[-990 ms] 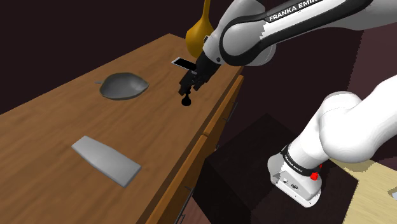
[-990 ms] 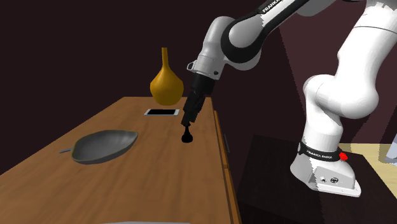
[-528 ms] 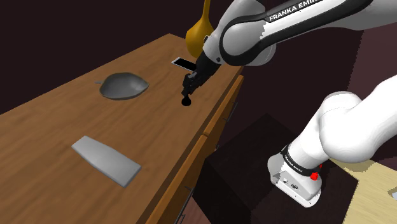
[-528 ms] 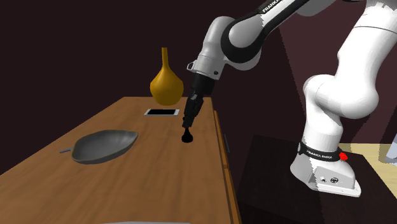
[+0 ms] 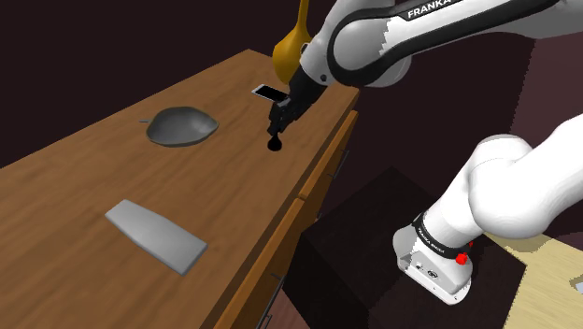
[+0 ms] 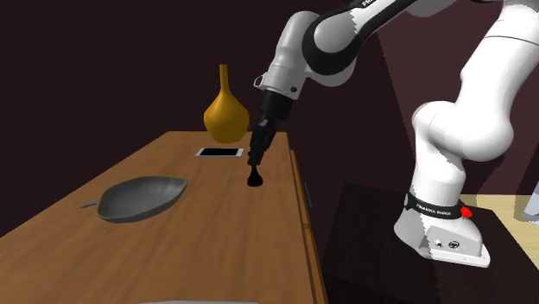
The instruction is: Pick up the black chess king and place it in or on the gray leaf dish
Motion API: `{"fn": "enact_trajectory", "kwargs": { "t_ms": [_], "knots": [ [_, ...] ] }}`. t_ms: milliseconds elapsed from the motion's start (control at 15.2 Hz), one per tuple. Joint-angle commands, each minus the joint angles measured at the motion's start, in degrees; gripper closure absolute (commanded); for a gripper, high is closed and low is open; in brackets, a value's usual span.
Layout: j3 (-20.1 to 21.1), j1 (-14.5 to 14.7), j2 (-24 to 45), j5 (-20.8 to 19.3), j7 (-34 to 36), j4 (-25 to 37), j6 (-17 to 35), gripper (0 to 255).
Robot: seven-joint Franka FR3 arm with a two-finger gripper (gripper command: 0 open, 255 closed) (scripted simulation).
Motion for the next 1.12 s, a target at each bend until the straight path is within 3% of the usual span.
{"fn": "enact_trajectory", "kwargs": {
  "t_ms": [0, 1056],
  "knots": [
    [0.18, -0.4, -0.94, -0.88, 1.01, 0.89, -1.76, 255],
    [0.15, -2.57, -6.38, -5.49, 6.15, 8.93, -14.89, 255]
  ]
}}
